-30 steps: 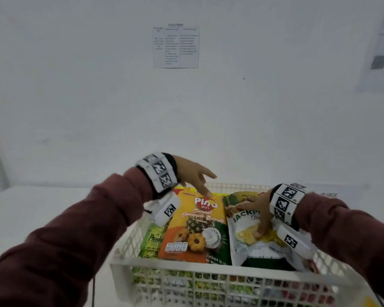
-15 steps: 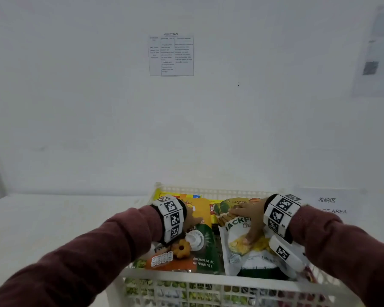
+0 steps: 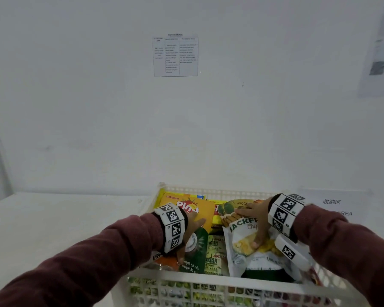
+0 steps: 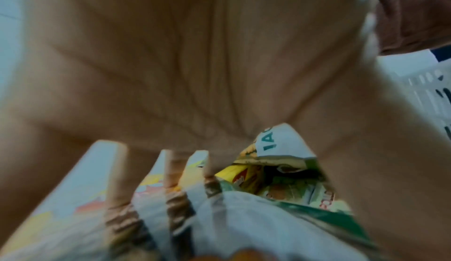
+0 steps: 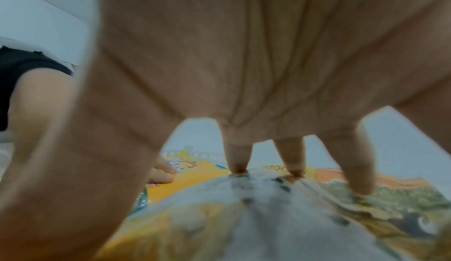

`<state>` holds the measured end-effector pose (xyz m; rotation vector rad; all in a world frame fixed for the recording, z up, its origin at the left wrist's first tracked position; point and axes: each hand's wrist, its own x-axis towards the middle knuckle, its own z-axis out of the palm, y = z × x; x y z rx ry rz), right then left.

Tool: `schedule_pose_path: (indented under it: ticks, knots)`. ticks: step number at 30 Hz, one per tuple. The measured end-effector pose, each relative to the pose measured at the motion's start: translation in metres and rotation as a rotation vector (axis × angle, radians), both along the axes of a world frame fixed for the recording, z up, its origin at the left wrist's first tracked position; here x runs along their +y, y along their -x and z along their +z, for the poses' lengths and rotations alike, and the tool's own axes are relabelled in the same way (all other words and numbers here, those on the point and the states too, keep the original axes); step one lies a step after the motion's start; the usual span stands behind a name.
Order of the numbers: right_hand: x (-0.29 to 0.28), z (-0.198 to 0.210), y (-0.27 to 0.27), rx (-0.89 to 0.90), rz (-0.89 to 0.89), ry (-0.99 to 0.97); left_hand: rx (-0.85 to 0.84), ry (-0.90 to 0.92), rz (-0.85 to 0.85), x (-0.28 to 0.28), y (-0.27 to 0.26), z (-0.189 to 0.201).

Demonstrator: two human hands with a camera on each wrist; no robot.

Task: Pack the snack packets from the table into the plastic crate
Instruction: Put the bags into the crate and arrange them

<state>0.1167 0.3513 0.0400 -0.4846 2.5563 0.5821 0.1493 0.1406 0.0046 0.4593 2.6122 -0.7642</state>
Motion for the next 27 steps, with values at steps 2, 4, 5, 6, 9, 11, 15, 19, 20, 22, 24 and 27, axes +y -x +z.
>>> schedule_pose_path:
  ticks: [2,4,5,6,9,11,15,19,20,22,24,27]
  knots:
    - [0.002,0.000,-0.001,0.001,-0.005,0.013,0.000,0.007,-0.024,-0.005,0.003,-0.003]
    - [0.004,-0.003,-0.003,0.012,0.009,0.022,0.020,0.022,-0.034,-0.007,0.004,-0.011]
    - [0.003,-0.007,-0.005,0.030,0.013,0.021,0.042,0.022,-0.038,-0.008,0.005,-0.018]
    - [0.001,-0.012,-0.006,0.055,0.009,0.022,0.068,0.011,-0.040,-0.008,0.004,-0.025]
    - [-0.001,-0.024,-0.002,0.131,-0.095,0.098,0.109,-0.007,-0.042,-0.008,0.005,-0.032]
    - [0.000,-0.025,-0.002,0.140,-0.109,0.091,0.060,0.035,-0.047,-0.006,0.006,-0.023]
    - [0.002,-0.018,-0.008,0.077,-0.008,0.073,-0.100,-0.193,0.099,0.001,-0.002,0.018]
    - [0.016,0.012,-0.005,-0.033,-0.122,0.383,-0.055,-0.603,0.222,-0.020,-0.005,0.057]
    - [0.023,0.023,-0.006,-0.001,-0.147,0.415,-0.010,-0.657,0.267,-0.030,-0.003,0.065]
    - [0.041,0.043,-0.009,0.118,-0.159,0.417,0.104,-0.696,0.353,-0.051,-0.001,0.076]
    - [0.061,0.056,-0.011,0.246,-0.201,0.369,0.198,-0.633,0.433,-0.070,-0.002,0.080]
    - [0.085,0.054,-0.016,0.330,-0.315,0.181,0.229,-0.477,0.566,-0.095,-0.009,0.070]
